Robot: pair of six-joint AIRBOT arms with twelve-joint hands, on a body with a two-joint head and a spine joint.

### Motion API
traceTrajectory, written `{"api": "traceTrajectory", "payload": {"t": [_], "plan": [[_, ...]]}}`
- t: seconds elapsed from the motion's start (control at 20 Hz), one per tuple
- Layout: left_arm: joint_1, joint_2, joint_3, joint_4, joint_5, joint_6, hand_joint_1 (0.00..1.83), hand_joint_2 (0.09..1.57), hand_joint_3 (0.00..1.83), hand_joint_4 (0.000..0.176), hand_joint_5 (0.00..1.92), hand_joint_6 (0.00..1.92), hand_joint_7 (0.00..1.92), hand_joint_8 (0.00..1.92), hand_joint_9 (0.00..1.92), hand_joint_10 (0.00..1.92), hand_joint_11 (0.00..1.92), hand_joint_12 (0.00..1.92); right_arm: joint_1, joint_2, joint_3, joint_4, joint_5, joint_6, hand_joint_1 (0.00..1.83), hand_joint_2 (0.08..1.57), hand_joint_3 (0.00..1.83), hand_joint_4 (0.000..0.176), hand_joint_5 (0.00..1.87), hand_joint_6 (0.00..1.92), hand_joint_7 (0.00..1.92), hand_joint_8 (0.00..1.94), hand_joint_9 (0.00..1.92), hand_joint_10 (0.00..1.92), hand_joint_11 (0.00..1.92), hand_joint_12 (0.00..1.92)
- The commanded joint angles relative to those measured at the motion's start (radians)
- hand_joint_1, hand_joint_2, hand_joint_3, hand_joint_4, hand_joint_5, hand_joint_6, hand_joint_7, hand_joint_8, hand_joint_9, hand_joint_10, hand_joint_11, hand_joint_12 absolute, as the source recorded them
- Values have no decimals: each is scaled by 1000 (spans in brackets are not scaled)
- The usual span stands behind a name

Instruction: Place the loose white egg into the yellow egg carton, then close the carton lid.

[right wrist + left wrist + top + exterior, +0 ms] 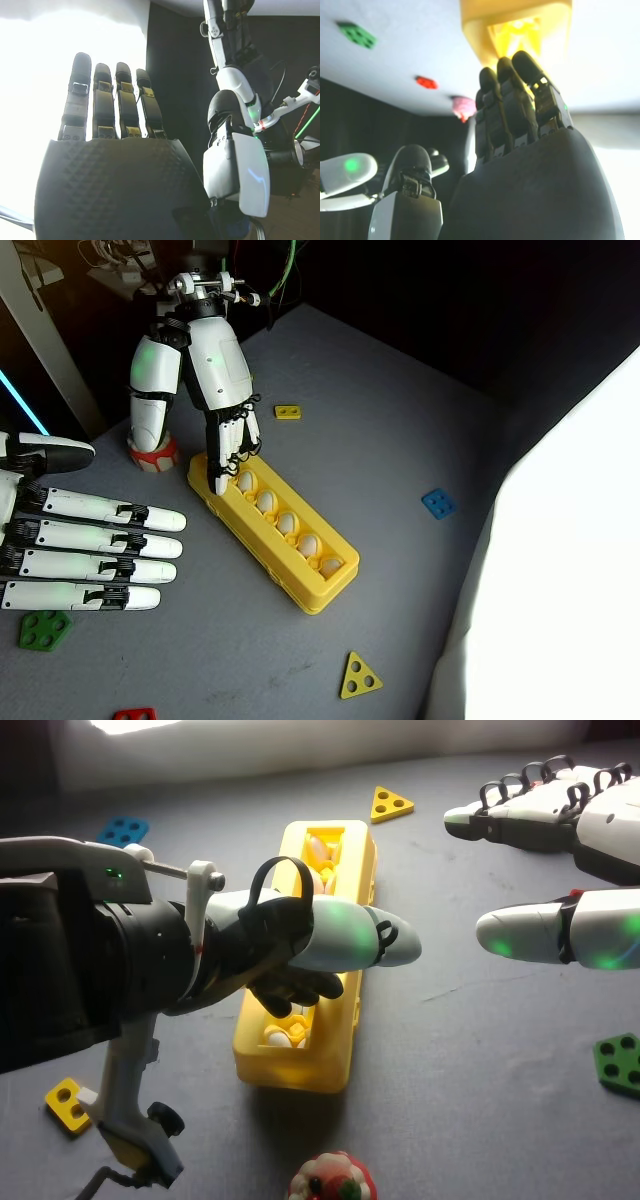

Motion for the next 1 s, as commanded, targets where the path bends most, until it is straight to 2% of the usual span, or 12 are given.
{"api": "traceTrajectory", "payload": {"t": [0.0,0.15,0.25,0.35,0.4,0.45,0.55,0.6,0.75,0.85,0.9,0.95], "plan": [[-1,-6,-5,29,59,-5,108,1239,0,7,311,5,462,4,429,9,0,1261,12,4,-2,-3,117,5,91,1210,2,0,169,0,193,4,138,13,0,729],[-6,-5,-4,48,62,-3,92,1243,0,5,315,6,460,3,428,8,0,1280,11,4,-2,-3,117,5,121,1205,0,0,168,0,152,0,115,3,0,652],[-21,-5,1,50,62,33,93,1249,3,0,317,5,458,1,417,2,0,1269,11,4,-2,-3,117,5,135,1199,0,0,207,12,218,8,175,27,0,890],[-36,-4,6,50,62,78,89,1244,0,6,304,0,447,0,417,2,0,1267,10,4,-2,-3,117,5,107,1206,2,0,196,7,188,1,166,23,0,898],[-47,-2,9,50,62,114,143,1235,0,3,322,8,457,5,423,4,0,1255,10,4,-2,-3,117,5,107,1207,3,0,196,7,192,3,168,24,0,897],[-52,0,10,50,62,138,100,1239,0,12,304,3,448,1,419,2,0,1215,10,4,-2,-3,117,5,107,1207,2,0,197,7,208,9,174,27,0,899],[-67,8,16,50,60,211,90,1244,1,11,293,0,443,0,414,0,0,1202,10,4,-2,-3,117,5,105,1207,2,0,203,9,227,16,185,31,0,901],[-75,17,19,50,56,250,132,1236,0,2,320,9,472,9,437,9,0,1250,10,4,-2,-3,117,5,109,1206,1,0,187,3,208,7,172,26,0,901],[-115,49,34,50,36,364,127,1234,0,12,325,8,474,7,446,11,0,1310,9,4,-2,-3,117,5,132,1199,0,0,200,7,235,10,202,37,0,937],[-165,67,62,61,30,442,130,1241,0,5,318,10,461,8,440,8,0,1277,9,4,-2,-3,117,4,130,1207,1,0,215,10,235,3,181,26,0,810],[-191,69,81,62,30,492,88,1245,2,7,319,10,468,10,447,11,0,1282,9,4,-2,-3,117,4,100,1211,2,0,239,18,255,6,212,39,0,848],[-219,70,100,62,31,548,95,1247,2,0,342,17,527,31,478,24,0,1277,9,4,-2,-3,117,3,94,1210,1,0,339,51,416,32,342,107,0,989]]}}
